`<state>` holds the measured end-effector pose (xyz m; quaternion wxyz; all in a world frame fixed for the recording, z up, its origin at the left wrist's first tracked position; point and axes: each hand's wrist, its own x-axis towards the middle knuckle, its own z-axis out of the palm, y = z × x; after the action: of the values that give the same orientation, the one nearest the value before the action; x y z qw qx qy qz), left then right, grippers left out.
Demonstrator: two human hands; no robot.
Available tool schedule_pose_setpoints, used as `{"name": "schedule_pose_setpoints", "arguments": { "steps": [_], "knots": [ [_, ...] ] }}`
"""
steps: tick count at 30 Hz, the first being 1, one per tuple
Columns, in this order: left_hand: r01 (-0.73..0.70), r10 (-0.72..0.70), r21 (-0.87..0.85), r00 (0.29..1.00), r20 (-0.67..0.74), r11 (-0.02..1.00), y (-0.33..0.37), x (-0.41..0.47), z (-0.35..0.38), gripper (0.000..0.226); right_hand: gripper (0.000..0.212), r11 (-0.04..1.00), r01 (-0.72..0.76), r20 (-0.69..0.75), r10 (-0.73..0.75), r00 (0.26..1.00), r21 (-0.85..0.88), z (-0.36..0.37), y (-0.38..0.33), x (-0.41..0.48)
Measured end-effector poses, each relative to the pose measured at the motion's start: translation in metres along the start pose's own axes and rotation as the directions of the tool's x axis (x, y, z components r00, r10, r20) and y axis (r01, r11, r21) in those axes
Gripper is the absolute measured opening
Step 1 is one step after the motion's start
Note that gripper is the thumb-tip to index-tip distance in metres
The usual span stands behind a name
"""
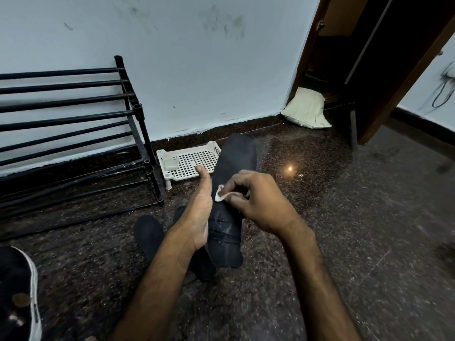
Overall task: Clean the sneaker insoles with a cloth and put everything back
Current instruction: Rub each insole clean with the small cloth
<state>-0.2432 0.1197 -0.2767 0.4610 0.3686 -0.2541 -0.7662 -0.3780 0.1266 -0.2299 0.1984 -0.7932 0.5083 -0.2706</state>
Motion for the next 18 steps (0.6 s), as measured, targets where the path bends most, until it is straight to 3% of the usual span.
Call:
{"name": "schedule_pose_setpoints", "arguments": {
  "steps": [2,4,7,11,15,18],
  "knots": [
    [-0.003,0.003,-0.013,1.000,0.004,1.000,0.000,0.002,-0.003,0.075,0.010,0.996,-0.092,0.189,0.086,0.978,0.022,-0.011,0.004,-0.004],
    [-0.016,0.016,0.008,1.000,0.007,1.000,-0.004,0.001,0.000,0.063,0.010,0.990,-0.144,0.205,0.142,0.968,-0.005,-0.018,0.013,-0.007],
    [-0.023,0.024,-0.021,0.998,0.056,1.000,-0.009,-0.001,0.004,0.049,0.010,0.975,-0.154,-0.045,0.148,0.988,-0.162,-0.021,0.025,-0.004],
    [0.003,-0.002,-0.006,0.988,0.157,1.000,-0.005,-0.007,0.005,0.048,0.012,0.959,-0.188,-0.367,0.100,0.925,-0.212,-0.019,0.029,-0.002],
    [0.054,-0.056,0.014,0.968,0.245,0.998,-0.004,-0.009,-0.001,0.053,0.018,0.940,-0.313,-0.557,0.189,0.809,-0.135,-0.027,0.036,-0.007],
    [0.098,-0.081,-0.054,0.965,0.249,0.994,-0.002,-0.007,-0.007,0.057,0.016,0.931,-0.364,-0.610,0.290,0.737,0.004,-0.033,0.044,-0.011]
  ]
}}
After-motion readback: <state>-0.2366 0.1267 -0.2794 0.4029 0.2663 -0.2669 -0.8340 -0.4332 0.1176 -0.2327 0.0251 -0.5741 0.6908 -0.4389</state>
